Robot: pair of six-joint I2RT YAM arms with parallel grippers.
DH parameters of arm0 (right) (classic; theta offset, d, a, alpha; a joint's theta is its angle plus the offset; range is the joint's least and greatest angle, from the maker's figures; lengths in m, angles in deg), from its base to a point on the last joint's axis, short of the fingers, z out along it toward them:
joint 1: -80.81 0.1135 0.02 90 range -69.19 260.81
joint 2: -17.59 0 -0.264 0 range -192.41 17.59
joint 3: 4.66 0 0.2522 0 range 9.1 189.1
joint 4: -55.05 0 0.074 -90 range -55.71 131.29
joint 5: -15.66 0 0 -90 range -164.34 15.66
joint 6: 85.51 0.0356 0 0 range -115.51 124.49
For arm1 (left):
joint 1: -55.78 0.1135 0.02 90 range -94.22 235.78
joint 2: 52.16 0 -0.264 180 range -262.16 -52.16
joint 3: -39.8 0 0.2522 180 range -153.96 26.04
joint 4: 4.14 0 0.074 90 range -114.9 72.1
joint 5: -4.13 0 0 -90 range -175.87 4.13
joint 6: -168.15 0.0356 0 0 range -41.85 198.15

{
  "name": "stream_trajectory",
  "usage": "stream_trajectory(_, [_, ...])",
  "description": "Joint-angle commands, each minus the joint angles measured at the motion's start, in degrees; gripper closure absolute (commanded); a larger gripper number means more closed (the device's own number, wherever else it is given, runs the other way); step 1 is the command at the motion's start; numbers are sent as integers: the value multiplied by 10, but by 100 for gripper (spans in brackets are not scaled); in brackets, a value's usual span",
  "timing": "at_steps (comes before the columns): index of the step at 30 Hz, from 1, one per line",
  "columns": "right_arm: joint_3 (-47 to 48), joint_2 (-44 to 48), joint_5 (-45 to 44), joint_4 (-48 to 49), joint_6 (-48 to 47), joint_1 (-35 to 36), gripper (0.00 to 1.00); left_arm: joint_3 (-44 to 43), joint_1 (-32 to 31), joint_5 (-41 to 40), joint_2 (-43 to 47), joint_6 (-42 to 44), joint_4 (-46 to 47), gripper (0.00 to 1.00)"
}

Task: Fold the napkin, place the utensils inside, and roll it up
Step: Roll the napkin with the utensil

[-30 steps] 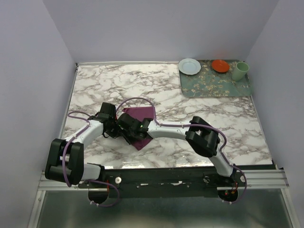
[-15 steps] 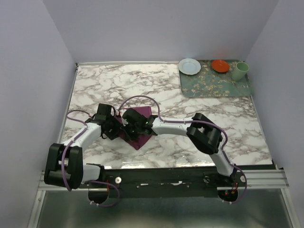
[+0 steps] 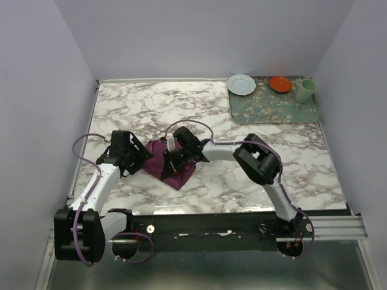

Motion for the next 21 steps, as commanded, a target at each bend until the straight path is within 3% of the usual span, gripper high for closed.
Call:
stream_trajectory(1, [-5,-62,99,-21,49,-32,99,-13,3,5,-7,15,-55,25])
stream_trajectory(4, [-1,-71,113,-17,53,-39,99,-19,1,-5,-3,37,-51,25])
stream_trajectory(8, [7,-75,104,-17,54,-39,99,-54,1,-9,-15,72,-48,63])
stream_trajectory(10, [10,-75,97,-20,51,-39,100,-62,1,-5,-24,72,-27,67])
stream_trajectory(11, [11,-75,93,-20,51,-40,99,-63,2,-3,-32,73,-18,77])
stream_trajectory(14, [16,-78,93,-22,54,-40,100,-70,1,43,-93,73,27,89])
stream_trajectory(17, [12,-78,90,-21,53,-40,99,-113,-6,83,-184,93,17,100])
stream_trajectory(21, [7,-77,83,-22,50,-42,99,-125,-18,62,-234,119,10,100])
